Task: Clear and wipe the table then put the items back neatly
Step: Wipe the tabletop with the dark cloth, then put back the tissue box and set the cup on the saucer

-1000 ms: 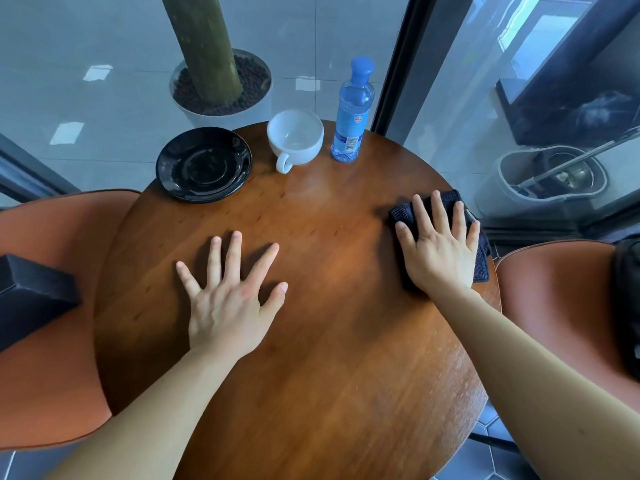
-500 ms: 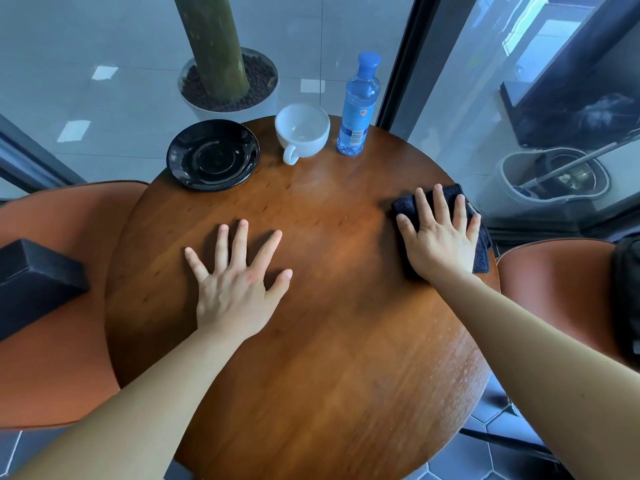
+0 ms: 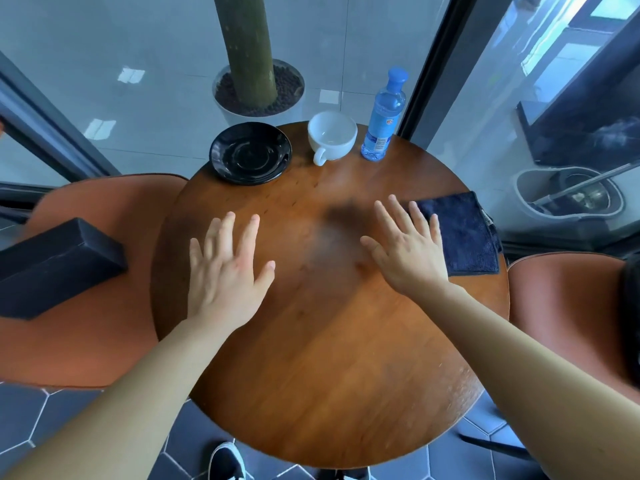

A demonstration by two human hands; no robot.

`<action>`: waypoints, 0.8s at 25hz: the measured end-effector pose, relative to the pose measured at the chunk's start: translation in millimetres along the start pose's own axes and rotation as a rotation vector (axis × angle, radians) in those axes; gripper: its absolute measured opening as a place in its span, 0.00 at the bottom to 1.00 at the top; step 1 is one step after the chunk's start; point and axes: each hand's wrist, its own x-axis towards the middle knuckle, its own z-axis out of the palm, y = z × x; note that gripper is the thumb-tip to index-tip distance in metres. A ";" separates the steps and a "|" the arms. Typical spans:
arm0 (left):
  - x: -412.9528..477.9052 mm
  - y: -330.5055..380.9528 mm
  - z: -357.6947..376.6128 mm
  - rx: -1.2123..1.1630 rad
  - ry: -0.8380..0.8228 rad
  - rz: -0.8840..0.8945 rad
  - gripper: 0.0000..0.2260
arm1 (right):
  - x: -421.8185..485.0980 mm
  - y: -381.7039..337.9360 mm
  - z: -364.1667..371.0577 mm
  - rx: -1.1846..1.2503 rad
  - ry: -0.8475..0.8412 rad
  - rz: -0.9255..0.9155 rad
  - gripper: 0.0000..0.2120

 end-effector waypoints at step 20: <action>-102.6 -155.0 -66.4 0.068 0.101 -0.316 0.33 | -24.8 -243.5 1.2 -0.014 -0.086 -0.581 0.31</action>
